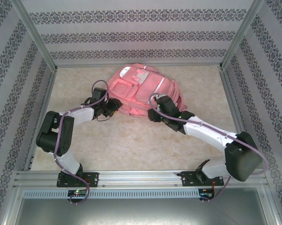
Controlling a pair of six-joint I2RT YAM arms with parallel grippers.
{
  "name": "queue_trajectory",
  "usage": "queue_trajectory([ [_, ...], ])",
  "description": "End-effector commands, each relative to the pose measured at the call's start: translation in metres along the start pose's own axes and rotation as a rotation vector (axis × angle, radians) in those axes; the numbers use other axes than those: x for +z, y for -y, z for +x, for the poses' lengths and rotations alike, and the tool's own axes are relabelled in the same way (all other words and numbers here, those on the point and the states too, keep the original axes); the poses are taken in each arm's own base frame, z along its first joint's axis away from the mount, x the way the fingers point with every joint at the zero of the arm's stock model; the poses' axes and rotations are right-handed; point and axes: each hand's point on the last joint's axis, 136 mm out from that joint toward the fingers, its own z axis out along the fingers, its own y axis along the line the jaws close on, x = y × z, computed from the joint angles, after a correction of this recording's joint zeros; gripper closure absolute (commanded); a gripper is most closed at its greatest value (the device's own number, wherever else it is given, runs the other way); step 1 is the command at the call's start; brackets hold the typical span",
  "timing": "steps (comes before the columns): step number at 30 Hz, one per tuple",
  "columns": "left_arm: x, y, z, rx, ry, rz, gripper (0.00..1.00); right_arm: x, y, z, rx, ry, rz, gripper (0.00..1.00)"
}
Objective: Pack books, pencil case, and school supplies into a backpack
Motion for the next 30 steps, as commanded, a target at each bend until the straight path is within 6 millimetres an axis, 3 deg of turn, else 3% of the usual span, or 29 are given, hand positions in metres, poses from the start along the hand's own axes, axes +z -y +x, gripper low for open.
queue_trajectory([
  [1,-0.004,0.011,-0.004,0.010,0.038,0.005,0.57,0.009,-0.032,0.004,-0.099,0.011,-0.043,0.50],
  [6,-0.014,0.010,0.000,0.015,0.048,-0.003,0.57,0.035,-0.052,0.021,-0.139,-0.010,-0.025,0.55],
  [10,-0.006,0.010,0.004,0.008,0.033,0.004,0.58,0.058,-0.067,0.029,-0.178,-0.038,-0.027,0.58],
  [20,0.010,-0.003,0.002,0.001,0.041,-0.033,0.78,0.109,-0.055,0.033,-0.199,-0.042,0.092,0.61],
  [30,0.015,-0.001,0.003,0.002,0.026,-0.038,0.79,0.144,-0.061,0.023,-0.197,-0.031,0.085,0.58],
])
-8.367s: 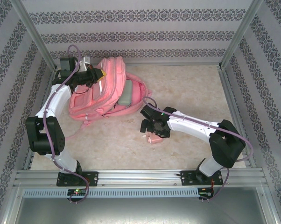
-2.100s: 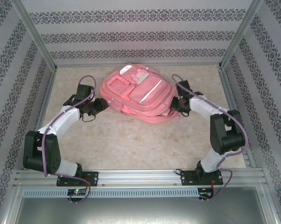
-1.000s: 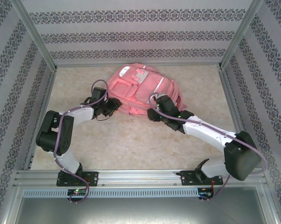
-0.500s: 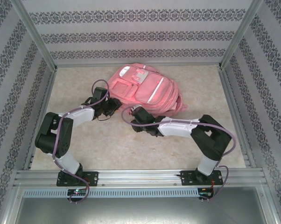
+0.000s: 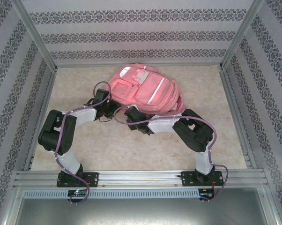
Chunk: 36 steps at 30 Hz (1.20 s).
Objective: Pack books, pencil case, and school supplies into a backpack
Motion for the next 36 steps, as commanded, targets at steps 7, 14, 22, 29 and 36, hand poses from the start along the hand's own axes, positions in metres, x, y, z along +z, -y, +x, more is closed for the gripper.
queue_trajectory([
  [7,0.007,0.008,0.001,0.016,0.009,0.004,0.81,0.014,0.004,-0.031,0.026,0.067,0.010,1.00],
  [14,0.003,0.007,-0.008,0.035,0.041,-0.027,1.00,-0.014,0.025,-0.023,0.079,0.069,0.037,1.00],
  [22,-0.009,-0.001,-0.026,0.024,0.091,-0.062,1.00,-0.041,0.070,0.014,0.138,0.026,0.120,1.00],
  [29,-0.016,0.001,-0.032,0.037,0.092,-0.052,1.00,-0.058,0.102,0.043,0.190,-0.005,0.174,1.00],
  [36,-0.002,0.001,-0.026,0.033,0.063,-0.036,1.00,-0.057,0.096,0.041,0.198,-0.019,0.122,1.00],
])
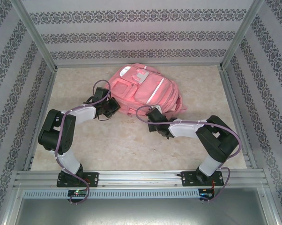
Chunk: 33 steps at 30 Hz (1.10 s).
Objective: Pack books, pencil case, and school supplies into a backpack
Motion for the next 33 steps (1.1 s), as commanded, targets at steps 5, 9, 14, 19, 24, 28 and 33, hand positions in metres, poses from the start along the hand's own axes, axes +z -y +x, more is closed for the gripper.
queue_trajectory([
  [5,0.016,0.000,-0.007,0.010,0.037,-0.017,1.00,-0.017,-0.021,-0.030,0.017,0.060,-0.095,0.85],
  [9,0.028,0.001,0.003,-0.004,0.019,-0.011,1.00,-0.012,-0.009,-0.044,0.041,0.057,-0.060,0.82],
  [14,0.038,0.007,0.012,0.008,0.005,-0.011,1.00,0.008,0.014,-0.053,0.080,-0.006,-0.047,0.77],
  [19,0.044,0.008,0.012,-0.002,0.005,-0.021,1.00,-0.001,-0.008,-0.057,0.019,0.030,-0.106,0.68],
  [24,0.046,0.012,0.011,0.002,0.005,-0.018,1.00,-0.006,-0.043,-0.055,-0.074,0.062,-0.134,0.63],
  [28,0.048,0.014,0.012,0.003,-0.003,-0.017,1.00,0.008,-0.071,-0.055,-0.134,0.044,-0.148,0.58],
  [33,0.048,0.016,0.013,0.007,-0.008,-0.020,1.00,0.033,-0.083,-0.058,-0.159,0.024,-0.109,0.54],
])
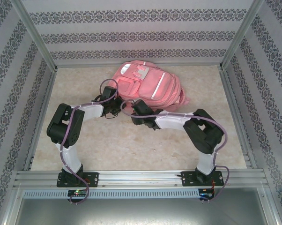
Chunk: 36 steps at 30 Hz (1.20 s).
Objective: Pack books, pencil case, and school supplies into a backpack
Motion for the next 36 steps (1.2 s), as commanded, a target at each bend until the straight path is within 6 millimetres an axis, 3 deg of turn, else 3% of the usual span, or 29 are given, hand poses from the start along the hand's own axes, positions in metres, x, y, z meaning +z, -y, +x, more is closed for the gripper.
queue_trajectory([
  [1,0.011,-0.006,0.009,-0.010,-0.025,-0.035,1.00,0.019,0.005,0.000,-0.026,-0.017,0.061,0.53],
  [3,0.009,-0.004,0.009,-0.008,-0.022,-0.033,1.00,0.027,0.006,0.001,-0.027,-0.029,0.081,0.48],
  [9,0.008,-0.002,0.009,-0.007,-0.023,-0.029,1.00,0.046,0.011,0.006,-0.023,-0.064,0.120,0.51],
  [10,0.008,-0.002,0.010,-0.006,-0.024,-0.030,1.00,0.048,0.012,0.006,-0.021,-0.066,0.121,0.57],
  [13,0.006,-0.001,0.009,-0.004,-0.020,-0.033,1.00,0.050,0.016,0.007,-0.001,-0.074,0.136,0.95],
  [14,0.005,-0.001,0.009,-0.002,-0.019,-0.035,1.00,0.048,0.019,0.007,0.008,-0.073,0.140,1.00],
  [19,0.001,-0.001,0.006,0.003,-0.007,-0.044,1.00,0.029,0.035,0.006,0.051,-0.048,0.161,1.00],
  [25,-0.013,-0.009,-0.006,0.024,0.037,-0.095,1.00,-0.004,0.074,0.020,0.162,-0.037,0.200,1.00],
  [30,-0.039,-0.039,-0.028,-0.006,0.097,-0.171,1.00,-0.035,0.109,0.041,0.230,-0.028,0.248,1.00],
  [36,-0.071,-0.078,-0.066,-0.053,0.150,-0.229,1.00,-0.063,0.134,0.057,0.263,-0.008,0.280,1.00],
])
